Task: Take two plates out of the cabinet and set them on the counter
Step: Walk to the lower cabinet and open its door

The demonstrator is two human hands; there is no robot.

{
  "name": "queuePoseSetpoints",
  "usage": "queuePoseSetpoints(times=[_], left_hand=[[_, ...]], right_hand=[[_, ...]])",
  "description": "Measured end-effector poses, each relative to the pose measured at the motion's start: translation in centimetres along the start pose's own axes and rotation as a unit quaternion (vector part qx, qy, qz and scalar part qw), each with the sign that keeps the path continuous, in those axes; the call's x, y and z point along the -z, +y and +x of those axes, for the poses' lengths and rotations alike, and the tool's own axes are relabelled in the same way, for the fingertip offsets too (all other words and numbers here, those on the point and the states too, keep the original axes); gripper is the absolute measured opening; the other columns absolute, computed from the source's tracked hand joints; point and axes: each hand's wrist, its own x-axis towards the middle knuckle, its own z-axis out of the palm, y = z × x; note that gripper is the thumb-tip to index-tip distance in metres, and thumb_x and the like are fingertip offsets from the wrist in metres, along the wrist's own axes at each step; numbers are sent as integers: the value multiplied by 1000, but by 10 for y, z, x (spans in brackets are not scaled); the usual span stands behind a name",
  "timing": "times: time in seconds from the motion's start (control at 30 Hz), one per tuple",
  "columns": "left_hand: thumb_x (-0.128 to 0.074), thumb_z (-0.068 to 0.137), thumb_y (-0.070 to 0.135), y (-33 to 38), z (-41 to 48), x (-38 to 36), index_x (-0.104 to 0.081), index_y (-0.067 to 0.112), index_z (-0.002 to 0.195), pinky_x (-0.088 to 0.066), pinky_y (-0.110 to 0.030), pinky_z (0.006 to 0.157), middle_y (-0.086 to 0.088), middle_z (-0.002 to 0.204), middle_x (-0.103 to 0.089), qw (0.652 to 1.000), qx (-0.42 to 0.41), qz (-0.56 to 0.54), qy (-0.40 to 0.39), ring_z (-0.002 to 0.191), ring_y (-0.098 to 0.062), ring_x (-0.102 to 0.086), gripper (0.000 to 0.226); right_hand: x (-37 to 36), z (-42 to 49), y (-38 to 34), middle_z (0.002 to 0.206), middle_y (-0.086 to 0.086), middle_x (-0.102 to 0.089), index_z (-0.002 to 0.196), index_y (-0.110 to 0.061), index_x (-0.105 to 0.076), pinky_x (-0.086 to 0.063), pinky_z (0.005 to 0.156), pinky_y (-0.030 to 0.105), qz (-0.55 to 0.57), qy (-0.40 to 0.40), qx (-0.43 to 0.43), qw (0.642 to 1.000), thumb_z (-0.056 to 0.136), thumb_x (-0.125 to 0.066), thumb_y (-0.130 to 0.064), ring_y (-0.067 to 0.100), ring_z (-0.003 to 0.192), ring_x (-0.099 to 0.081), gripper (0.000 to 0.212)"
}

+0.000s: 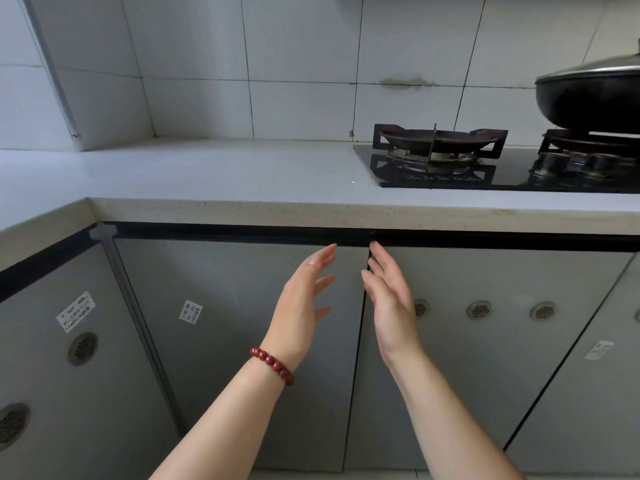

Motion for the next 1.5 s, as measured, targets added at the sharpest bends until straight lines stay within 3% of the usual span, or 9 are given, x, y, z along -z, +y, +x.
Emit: queuePoseSetpoints(times=[0.33,0.53,0.83,0.93,1.0,1.13,1.23,1.37,1.5], left_hand=[[-31,79,59,-11,-2,5,-52,44,122,-42,-45,97,20,132,-51,1000,10,-1,-4,118,-3,-50,51],[-29,92,51,-9,-1,6,-51,39,126,-42,-48,98,18,134,-50,1000,-5,6,4,119,-5,-50,42],[-32,84,54,-13,-1,6,-52,42,123,-39,-34,103,28,129,-50,994,-64,90,9,121,7,-44,45],[-36,87,51,-18,2,10,-47,36,130,-22,-22,111,20,140,-41,922,-199,332,24,136,0,-27,47],[-37,87,50,-22,7,10,-44,31,135,-18,-28,113,9,148,-35,853,-252,457,20,142,-13,-17,52],[-35,88,51,-30,17,9,-34,34,141,-10,-43,115,6,156,-20,787,-252,564,0,145,-16,-5,56],[-33,87,53,-33,24,12,-31,35,142,-6,-46,114,5,157,-17,768,-249,590,0,145,-18,-2,58],[-30,86,55,-32,33,17,-30,33,142,-5,-51,114,4,156,-20,762,-237,603,8,145,-22,-4,60],[-29,85,55,-30,38,19,-29,33,142,-5,-59,111,5,155,-23,759,-237,607,6,145,-24,-10,61]], right_hand=[[3,-2,13,129,-23,-52,121,-40,-52,-40,93,12,8,11,12,1000,77,-51,-19,-10,125,-42,49],[4,2,10,125,-16,-57,115,-43,-53,-38,101,25,13,23,15,1000,70,-44,-12,-7,121,-48,55],[5,2,8,127,-12,-56,122,-35,-48,-36,104,28,23,34,12,999,78,-42,-1,1,125,-47,55],[7,1,8,126,-16,-56,120,-36,-49,-37,105,30,27,27,4,999,85,-38,5,-5,120,-49,55],[7,-1,9,127,-19,-55,126,-32,-48,-37,106,30,23,23,1,999,85,-39,5,-9,119,-49,56],[8,-4,11,133,-18,-52,130,-30,-46,-37,105,28,14,14,1,1000,81,-44,-3,-9,121,-46,56],[10,-5,11,135,-12,-52,125,-32,-48,-36,104,28,27,15,2,1000,85,-40,5,-3,123,-47,55],[12,-8,8,130,-14,-55,121,-34,-49,-39,102,28,24,11,-2,1000,81,-46,-8,1,123,-49,48],[11,-9,5,127,-13,-55,123,-31,-48,-39,104,29,16,24,-4,1000,91,-39,1,0,121,-50,46]])
